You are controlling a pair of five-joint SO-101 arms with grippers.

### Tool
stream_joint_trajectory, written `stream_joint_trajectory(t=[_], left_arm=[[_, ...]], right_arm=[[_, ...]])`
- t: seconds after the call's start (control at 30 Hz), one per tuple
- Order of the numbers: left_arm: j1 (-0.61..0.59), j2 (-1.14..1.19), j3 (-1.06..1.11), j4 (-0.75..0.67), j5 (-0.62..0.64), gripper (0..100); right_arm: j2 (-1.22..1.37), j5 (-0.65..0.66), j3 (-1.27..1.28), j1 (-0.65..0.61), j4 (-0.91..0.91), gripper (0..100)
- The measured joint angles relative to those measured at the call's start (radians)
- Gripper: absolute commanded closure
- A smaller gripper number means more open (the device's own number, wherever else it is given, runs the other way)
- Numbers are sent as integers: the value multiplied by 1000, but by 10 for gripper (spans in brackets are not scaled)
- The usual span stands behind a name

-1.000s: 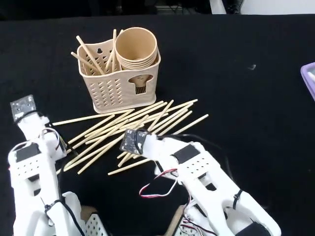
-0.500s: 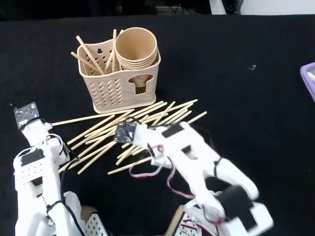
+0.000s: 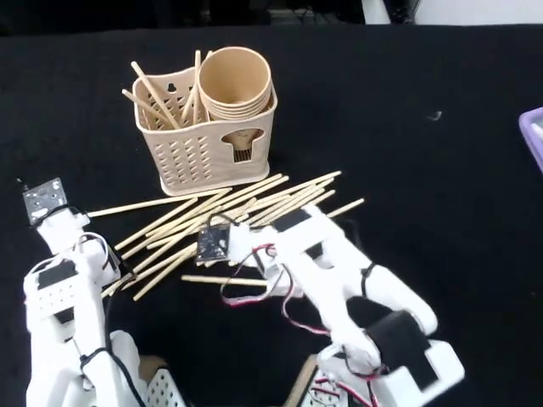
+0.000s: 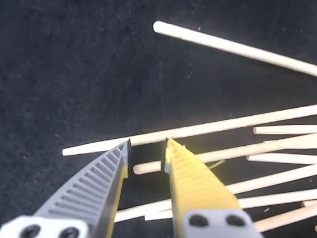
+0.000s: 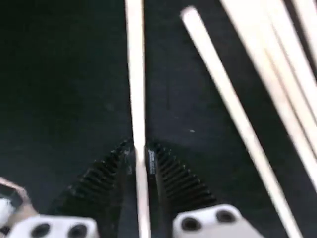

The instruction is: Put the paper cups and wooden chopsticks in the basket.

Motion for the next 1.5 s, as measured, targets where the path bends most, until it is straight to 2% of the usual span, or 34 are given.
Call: stream_joint_trajectory(t=[0.13,0.27,0.4,0.47,0.53,0.6,0.7,0.77,0.9,1.0,1.07,1.23,1.5], left_arm=[[0,0,2,-9,0,870],[0,0,2,-11,0,870],[0,0,2,-11,0,870],[0,0,2,-11,0,870],[0,0,2,-11,0,870],[0,0,2,-11,0,870],[0,0,2,-11,0,870],[0,0,2,-11,0,870],[0,0,2,-11,0,870],[0,0,2,-11,0,869],[0,0,2,-11,0,869],[0,0,2,-11,0,869],[0,0,2,-11,0,870]], right_arm=[[-74,-72,17,-74,21,988],[-127,-101,20,-81,23,987],[-155,-101,20,-21,28,982],[-155,-49,14,31,43,973],[-155,18,-17,83,66,914],[-155,64,-48,132,81,814],[-155,86,-69,186,80,685],[-155,89,-69,195,72,635],[-155,91,-64,190,72,583],[-155,87,-34,130,60,549],[-155,41,-32,100,18,533],[-155,-71,-32,54,-95,531],[34,-89,-34,11,-163,533]])
